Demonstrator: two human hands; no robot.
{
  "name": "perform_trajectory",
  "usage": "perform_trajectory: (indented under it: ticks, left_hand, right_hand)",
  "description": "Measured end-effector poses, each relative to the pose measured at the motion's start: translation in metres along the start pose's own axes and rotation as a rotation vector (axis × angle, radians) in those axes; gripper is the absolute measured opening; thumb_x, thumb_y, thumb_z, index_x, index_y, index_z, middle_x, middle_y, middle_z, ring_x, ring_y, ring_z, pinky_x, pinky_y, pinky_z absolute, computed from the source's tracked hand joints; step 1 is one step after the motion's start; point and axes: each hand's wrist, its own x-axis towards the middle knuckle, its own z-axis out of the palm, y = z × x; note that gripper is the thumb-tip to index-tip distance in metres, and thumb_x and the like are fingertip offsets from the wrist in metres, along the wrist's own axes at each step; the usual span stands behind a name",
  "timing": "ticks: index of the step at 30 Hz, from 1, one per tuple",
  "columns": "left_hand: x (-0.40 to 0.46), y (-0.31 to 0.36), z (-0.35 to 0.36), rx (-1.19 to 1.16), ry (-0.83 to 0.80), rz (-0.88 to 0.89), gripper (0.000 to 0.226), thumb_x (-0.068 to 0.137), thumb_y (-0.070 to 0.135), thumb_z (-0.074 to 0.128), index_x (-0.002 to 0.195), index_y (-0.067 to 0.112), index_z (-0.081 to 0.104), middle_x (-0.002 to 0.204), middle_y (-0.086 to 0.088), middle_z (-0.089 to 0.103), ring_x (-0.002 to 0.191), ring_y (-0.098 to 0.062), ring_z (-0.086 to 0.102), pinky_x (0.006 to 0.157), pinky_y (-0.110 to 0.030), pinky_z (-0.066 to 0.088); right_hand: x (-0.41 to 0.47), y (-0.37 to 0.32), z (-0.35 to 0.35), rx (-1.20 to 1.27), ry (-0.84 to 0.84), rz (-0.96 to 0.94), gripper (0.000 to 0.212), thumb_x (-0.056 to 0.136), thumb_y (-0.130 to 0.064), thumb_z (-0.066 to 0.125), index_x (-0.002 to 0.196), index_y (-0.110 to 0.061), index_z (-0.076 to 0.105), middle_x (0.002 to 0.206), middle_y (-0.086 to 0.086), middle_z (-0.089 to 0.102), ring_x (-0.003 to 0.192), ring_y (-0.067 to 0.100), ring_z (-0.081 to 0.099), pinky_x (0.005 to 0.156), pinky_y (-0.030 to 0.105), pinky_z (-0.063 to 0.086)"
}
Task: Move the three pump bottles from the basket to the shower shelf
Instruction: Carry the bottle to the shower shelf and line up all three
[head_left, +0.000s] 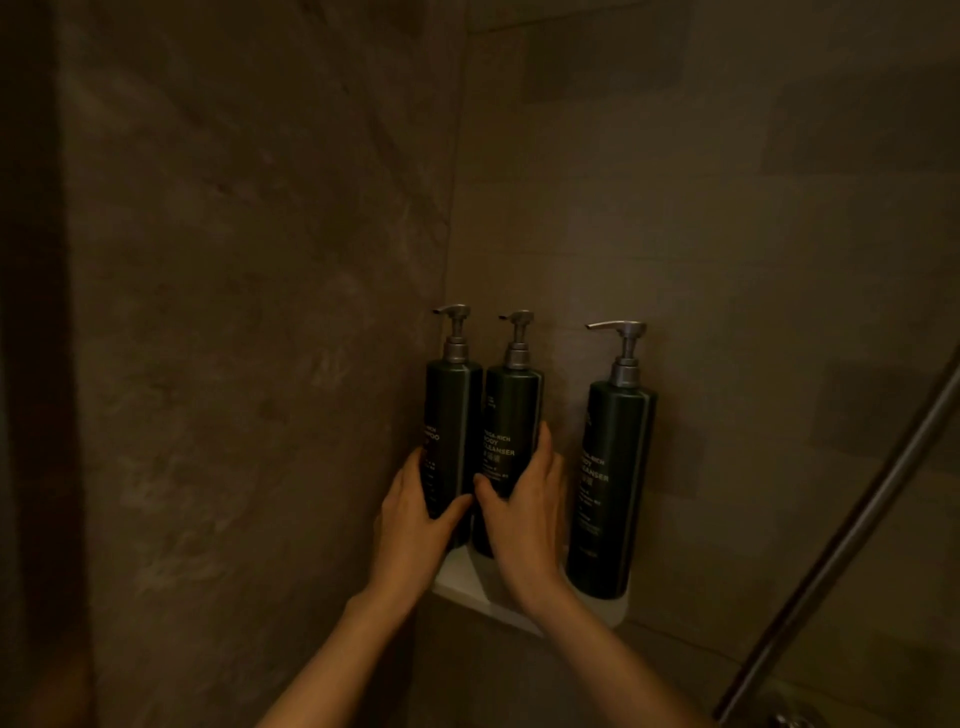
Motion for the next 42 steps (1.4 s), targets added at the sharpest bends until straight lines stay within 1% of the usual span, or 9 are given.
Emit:
perform_trajectory:
  ticks: [5,12,16,22,25,27,34,37,42]
  left_hand:
    - [0.007,0.000,0.001,0.018,-0.002,0.008,0.069,0.080,0.034,0.068,0.140,0.025,0.035,0.135,0.003,0.052,0.115,-0.005,0.050,0.093,-0.025,0.044]
    - [0.008,-0.002,-0.001,0.002,0.053,0.031,0.078,0.079,0.038,0.069,0.144,0.030,0.025,0.138,0.009,0.045,0.121,-0.005,0.045,0.099,-0.027,0.041]
    - [0.017,0.001,0.000,0.012,0.050,0.041,0.073,0.079,0.027,0.070,0.142,0.027,0.032,0.136,0.001,0.050,0.116,-0.007,0.048,0.094,-0.026,0.041]
    - [0.021,0.002,0.004,0.052,0.058,0.028,0.073,0.080,0.024,0.069,0.142,0.019,0.031,0.136,-0.005,0.049,0.118,-0.017,0.050,0.093,-0.028,0.042]
    - [0.022,0.001,0.006,0.035,0.046,0.008,0.074,0.081,0.024,0.069,0.143,0.018,0.029,0.138,-0.006,0.048,0.121,-0.019,0.049,0.097,-0.034,0.043]
    - [0.021,0.001,0.006,0.021,0.043,0.000,0.074,0.081,0.024,0.068,0.144,0.018,0.028,0.138,-0.007,0.047,0.121,-0.020,0.049,0.099,-0.038,0.044]
    - [0.020,0.003,0.003,-0.041,0.045,0.017,0.069,0.086,0.022,0.063,0.145,0.020,0.029,0.140,-0.003,0.047,0.123,-0.015,0.048,0.102,-0.034,0.042]
    - [0.021,0.004,0.002,-0.055,0.042,0.010,0.067,0.085,0.019,0.064,0.144,0.020,0.031,0.138,-0.004,0.049,0.122,-0.016,0.049,0.103,-0.038,0.043]
    - [0.021,0.004,0.001,-0.067,0.049,-0.011,0.065,0.082,0.021,0.067,0.139,0.019,0.037,0.132,-0.005,0.051,0.116,-0.017,0.052,0.097,-0.036,0.046]
  right_hand:
    - [0.001,0.000,0.004,-0.051,0.003,-0.014,0.091,0.086,-0.030,0.062,0.150,-0.019,-0.002,0.139,0.007,0.038,0.127,0.021,0.040,0.100,0.033,0.037]
    - [-0.003,0.000,0.005,-0.108,0.090,-0.022,0.099,0.081,-0.035,0.069,0.150,-0.018,0.001,0.140,0.010,0.036,0.127,0.024,0.040,0.102,0.040,0.041]
    - [-0.002,-0.001,0.006,-0.111,0.097,0.002,0.095,0.082,-0.034,0.068,0.150,-0.018,0.005,0.138,0.010,0.038,0.125,0.024,0.043,0.101,0.045,0.042]
    - [-0.004,-0.004,0.006,-0.113,0.101,-0.002,0.087,0.083,-0.033,0.067,0.149,-0.016,0.013,0.136,0.008,0.042,0.123,0.021,0.045,0.099,0.043,0.044]
    - [-0.006,-0.002,0.005,-0.126,0.107,-0.002,0.089,0.081,-0.034,0.069,0.148,-0.016,0.014,0.137,0.007,0.042,0.124,0.020,0.044,0.100,0.042,0.044]
    - [-0.008,0.000,0.006,-0.123,0.109,-0.003,0.088,0.081,-0.033,0.069,0.148,-0.016,0.015,0.138,0.007,0.041,0.126,0.020,0.043,0.101,0.042,0.043]
    - [-0.011,0.003,0.010,-0.114,0.131,-0.005,0.086,0.080,-0.037,0.070,0.147,-0.018,0.019,0.137,0.003,0.043,0.124,0.017,0.045,0.097,0.032,0.042]
    - [-0.011,0.004,0.011,-0.129,0.142,-0.007,0.082,0.082,-0.034,0.068,0.147,-0.016,0.021,0.136,0.004,0.045,0.123,0.018,0.046,0.098,0.036,0.044]
    - [-0.010,0.002,0.013,-0.158,0.133,-0.009,0.078,0.085,-0.034,0.065,0.146,-0.014,0.020,0.137,0.006,0.043,0.123,0.019,0.046,0.098,0.042,0.045]
